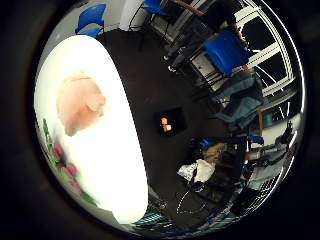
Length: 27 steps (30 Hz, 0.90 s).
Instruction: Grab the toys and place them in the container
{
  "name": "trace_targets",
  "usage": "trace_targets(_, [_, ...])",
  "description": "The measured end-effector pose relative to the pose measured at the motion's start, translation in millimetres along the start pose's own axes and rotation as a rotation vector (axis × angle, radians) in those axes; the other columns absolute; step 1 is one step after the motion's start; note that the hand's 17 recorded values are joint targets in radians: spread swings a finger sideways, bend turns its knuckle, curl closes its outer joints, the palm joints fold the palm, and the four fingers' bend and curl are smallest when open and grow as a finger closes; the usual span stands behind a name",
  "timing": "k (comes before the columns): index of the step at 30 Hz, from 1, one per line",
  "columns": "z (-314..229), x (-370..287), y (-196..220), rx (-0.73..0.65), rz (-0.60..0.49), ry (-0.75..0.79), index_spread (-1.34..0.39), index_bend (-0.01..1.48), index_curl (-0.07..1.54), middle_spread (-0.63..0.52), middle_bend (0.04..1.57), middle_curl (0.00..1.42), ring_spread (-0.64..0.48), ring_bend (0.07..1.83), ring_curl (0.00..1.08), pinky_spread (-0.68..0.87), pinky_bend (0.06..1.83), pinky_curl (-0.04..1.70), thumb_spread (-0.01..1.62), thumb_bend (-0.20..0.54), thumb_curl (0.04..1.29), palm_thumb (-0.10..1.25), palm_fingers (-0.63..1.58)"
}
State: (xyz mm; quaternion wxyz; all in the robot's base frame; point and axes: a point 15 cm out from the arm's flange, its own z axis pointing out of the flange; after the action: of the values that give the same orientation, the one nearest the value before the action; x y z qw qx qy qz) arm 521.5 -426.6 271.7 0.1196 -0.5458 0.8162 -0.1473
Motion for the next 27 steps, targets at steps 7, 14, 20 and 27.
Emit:
trace_targets(7, [39.5, -13.6, 10.7, -0.054, -0.005, -0.025, -0.34, 0.16, 0.28, 0.01, 0.24, 0.35, 0.18, 0.39, 0.22, 0.46, 0.46, 0.26, 1.22, -0.017, 0.27, 0.49, 0.23])
trace_targets(14, [60.7, -9.7, 22.7, -0.091, 0.002, -0.033, -0.34, 0.15, 0.27, 0.01, 0.23, 0.35, 0.19, 0.39, 0.22, 0.49, 0.50, 0.27, 1.21, -0.018, 0.27, 0.47, 0.25])
trace_targets(20, [70.7, -6.6, 26.4, -0.113, -0.003, -0.031, -0.34, 0.16, 0.27, 0.01, 0.25, 0.35, 0.20, 0.41, 0.22, 0.52, 0.55, 0.27, 1.20, -0.018, 0.27, 0.46, 0.28])
trace_targets(27, [71.7, -3.9, 35.6, -0.142, 0.001, -0.039, -0.36, 0.17, 0.28, -0.09, 0.36, 0.37, 0.06, 0.62, 0.25, 0.52, 0.54, 0.24, 1.18, -0.016, 0.28, 0.48, 0.53])
